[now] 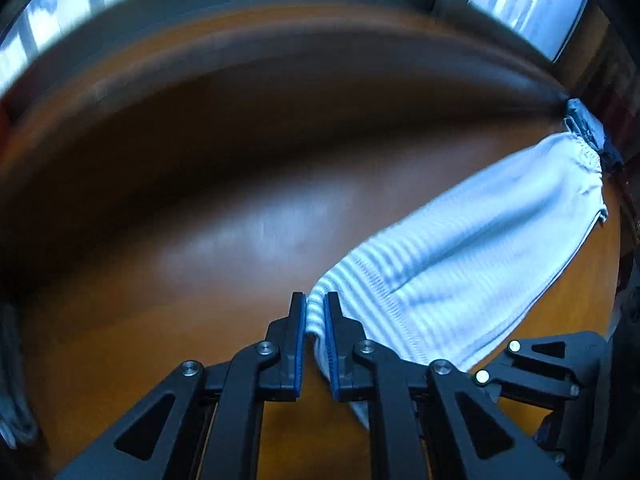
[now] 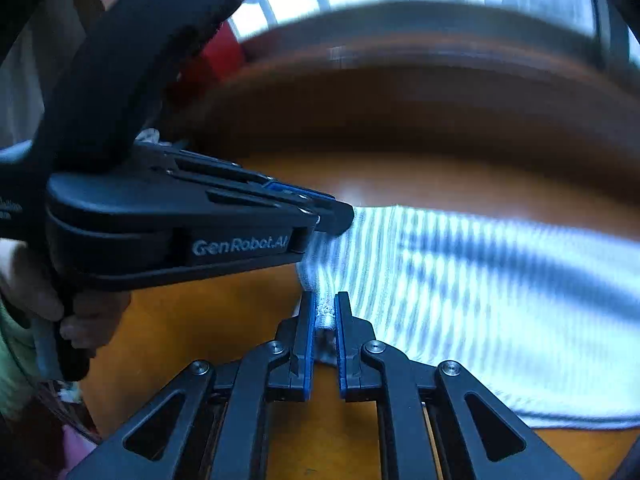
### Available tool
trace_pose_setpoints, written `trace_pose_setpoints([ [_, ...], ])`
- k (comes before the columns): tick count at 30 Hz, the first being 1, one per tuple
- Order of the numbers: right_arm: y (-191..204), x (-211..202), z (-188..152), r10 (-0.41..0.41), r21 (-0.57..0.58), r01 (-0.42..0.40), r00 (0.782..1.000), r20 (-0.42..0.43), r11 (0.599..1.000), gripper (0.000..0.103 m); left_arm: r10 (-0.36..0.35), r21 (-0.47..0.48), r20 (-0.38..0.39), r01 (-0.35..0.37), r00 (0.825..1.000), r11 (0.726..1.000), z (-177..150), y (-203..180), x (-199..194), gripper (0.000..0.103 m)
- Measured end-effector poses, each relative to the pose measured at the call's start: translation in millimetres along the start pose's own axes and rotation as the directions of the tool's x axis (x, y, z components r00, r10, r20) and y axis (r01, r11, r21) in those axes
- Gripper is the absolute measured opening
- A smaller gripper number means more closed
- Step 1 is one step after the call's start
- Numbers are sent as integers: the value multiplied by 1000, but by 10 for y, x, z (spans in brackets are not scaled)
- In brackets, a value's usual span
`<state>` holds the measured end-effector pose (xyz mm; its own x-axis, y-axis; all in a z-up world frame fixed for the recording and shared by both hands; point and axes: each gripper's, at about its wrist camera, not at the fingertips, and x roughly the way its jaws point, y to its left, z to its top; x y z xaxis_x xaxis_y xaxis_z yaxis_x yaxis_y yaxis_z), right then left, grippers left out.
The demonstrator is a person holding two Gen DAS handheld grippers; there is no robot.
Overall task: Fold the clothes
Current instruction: 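Fold the pants lengthwise and release both grippers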
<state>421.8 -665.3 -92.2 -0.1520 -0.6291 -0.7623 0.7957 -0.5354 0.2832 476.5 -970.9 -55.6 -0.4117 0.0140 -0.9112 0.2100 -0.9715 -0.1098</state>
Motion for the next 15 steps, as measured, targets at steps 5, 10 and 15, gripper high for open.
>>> trace_pose_setpoints([
  [5, -83, -3, -72, 31, 18, -31, 1000, -3, 999, 12, 9, -57, 14, -8, 1000, 998, -35, 211, -57, 23],
  [10, -75, -100, -127, 77, 8, -77, 997, -25, 997, 33, 106, -135, 54, -98, 993, 986, -121, 539, -305, 23],
  [15, -156, -349, -101, 55, -68, -53, 998, 26, 996, 40, 78, -148, 98, -63, 992, 987, -196, 458, -469, 23],
])
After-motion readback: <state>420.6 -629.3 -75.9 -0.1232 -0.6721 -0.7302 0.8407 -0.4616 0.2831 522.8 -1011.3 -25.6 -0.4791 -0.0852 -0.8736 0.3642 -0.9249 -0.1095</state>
